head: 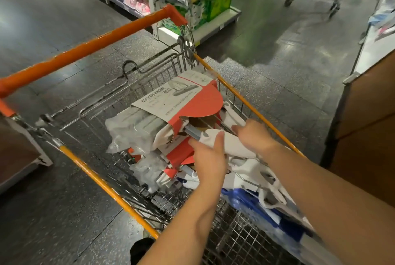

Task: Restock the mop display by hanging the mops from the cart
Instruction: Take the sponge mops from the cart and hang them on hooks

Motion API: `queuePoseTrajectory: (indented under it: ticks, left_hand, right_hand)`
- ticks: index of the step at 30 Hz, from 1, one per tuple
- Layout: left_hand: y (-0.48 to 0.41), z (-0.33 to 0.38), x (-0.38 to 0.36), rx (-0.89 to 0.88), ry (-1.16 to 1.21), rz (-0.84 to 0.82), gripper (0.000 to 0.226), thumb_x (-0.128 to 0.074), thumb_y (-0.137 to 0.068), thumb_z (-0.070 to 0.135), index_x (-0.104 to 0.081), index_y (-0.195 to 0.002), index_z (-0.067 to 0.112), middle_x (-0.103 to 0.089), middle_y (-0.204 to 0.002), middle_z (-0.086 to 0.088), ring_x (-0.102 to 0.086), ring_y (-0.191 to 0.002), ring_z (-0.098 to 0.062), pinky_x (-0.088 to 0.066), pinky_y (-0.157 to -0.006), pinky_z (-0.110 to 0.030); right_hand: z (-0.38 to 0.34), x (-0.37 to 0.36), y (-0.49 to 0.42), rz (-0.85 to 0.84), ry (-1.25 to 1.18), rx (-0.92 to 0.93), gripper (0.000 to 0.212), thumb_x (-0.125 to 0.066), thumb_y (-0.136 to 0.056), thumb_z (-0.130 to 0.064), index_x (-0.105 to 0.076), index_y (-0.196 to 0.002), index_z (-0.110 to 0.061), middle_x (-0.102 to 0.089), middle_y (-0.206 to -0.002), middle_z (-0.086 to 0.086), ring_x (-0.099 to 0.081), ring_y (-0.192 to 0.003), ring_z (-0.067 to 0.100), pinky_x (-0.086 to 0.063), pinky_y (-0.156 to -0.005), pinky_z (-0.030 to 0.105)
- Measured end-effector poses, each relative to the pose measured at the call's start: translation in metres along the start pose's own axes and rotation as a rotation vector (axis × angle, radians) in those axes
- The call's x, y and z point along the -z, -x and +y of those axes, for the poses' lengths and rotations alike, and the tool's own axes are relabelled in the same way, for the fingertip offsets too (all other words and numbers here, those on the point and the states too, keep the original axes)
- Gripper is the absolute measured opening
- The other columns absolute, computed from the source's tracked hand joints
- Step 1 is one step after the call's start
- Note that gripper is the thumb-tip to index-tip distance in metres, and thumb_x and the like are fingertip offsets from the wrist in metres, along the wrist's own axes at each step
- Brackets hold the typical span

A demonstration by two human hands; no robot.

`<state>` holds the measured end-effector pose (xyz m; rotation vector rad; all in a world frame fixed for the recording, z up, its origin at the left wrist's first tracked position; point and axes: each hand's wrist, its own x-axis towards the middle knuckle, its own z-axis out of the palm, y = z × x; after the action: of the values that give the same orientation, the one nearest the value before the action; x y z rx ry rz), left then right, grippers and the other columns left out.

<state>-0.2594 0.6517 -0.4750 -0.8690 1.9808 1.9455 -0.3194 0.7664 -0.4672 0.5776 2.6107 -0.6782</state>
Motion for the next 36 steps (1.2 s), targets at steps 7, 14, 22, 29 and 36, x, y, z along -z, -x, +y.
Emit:
queuePoseTrajectory:
  ticks: [7,14,22,29,36]
  left_hand:
    - [0.0,-0.002,-0.005,0.084,0.342,-0.034,0.035,-0.062,-0.093,0.024,-0.037,-0.116,0.015,-0.062,-0.094,-0.001,-0.065,-0.076,-0.013,-0.058,-0.066,-0.037]
    - [0.012,0.014,-0.005,-0.019,0.398,0.041,0.049,-0.062,-0.092,0.032,-0.033,-0.127,0.014,-0.06,-0.108,-0.004,-0.062,-0.095,-0.019,-0.054,-0.084,-0.04]
    - [0.032,0.068,0.019,-0.197,0.464,-0.088,0.053,-0.063,-0.082,0.04,-0.037,-0.122,0.019,-0.06,-0.103,-0.002,-0.063,-0.098,-0.025,-0.054,-0.087,-0.052]
    - [0.062,0.102,0.038,-0.308,0.609,-0.169,0.017,-0.065,-0.09,0.023,-0.055,-0.103,0.024,-0.066,-0.101,-0.001,-0.066,-0.098,-0.021,-0.055,-0.089,-0.049]
    - [0.084,0.113,0.055,-0.298,0.654,-0.284,0.009,-0.055,-0.096,0.031,-0.059,-0.095,0.023,-0.07,-0.101,-0.004,-0.066,-0.1,-0.024,-0.053,-0.09,-0.041]
  right_hand:
    - [0.005,-0.001,-0.004,-0.007,-0.131,-0.046,0.046,-0.049,-0.096,-0.039,-0.053,-0.125,-0.003,-0.058,-0.119,0.017,-0.048,-0.089,0.028,-0.035,-0.073,0.031]
    - [-0.004,0.009,0.011,0.097,-0.269,-0.022,0.028,-0.05,-0.09,-0.039,-0.058,-0.086,-0.012,-0.058,-0.087,0.008,-0.056,-0.082,0.03,-0.044,-0.071,0.037]
    - [-0.043,0.053,0.044,0.273,-0.426,0.052,0.031,-0.055,-0.091,-0.041,-0.059,-0.077,-0.014,-0.059,-0.074,0.004,-0.056,-0.073,0.026,-0.034,-0.053,0.029]
    - [-0.069,0.085,0.08,0.426,-0.55,0.152,0.038,-0.057,-0.088,-0.049,-0.07,-0.097,-0.014,-0.069,-0.093,0.008,-0.064,-0.084,0.028,-0.046,-0.068,0.034]
    - [-0.109,0.098,0.115,0.537,-0.522,0.208,0.034,-0.054,-0.09,-0.051,-0.066,-0.091,-0.019,-0.065,-0.087,0.003,-0.061,-0.083,0.027,-0.035,-0.057,0.029]
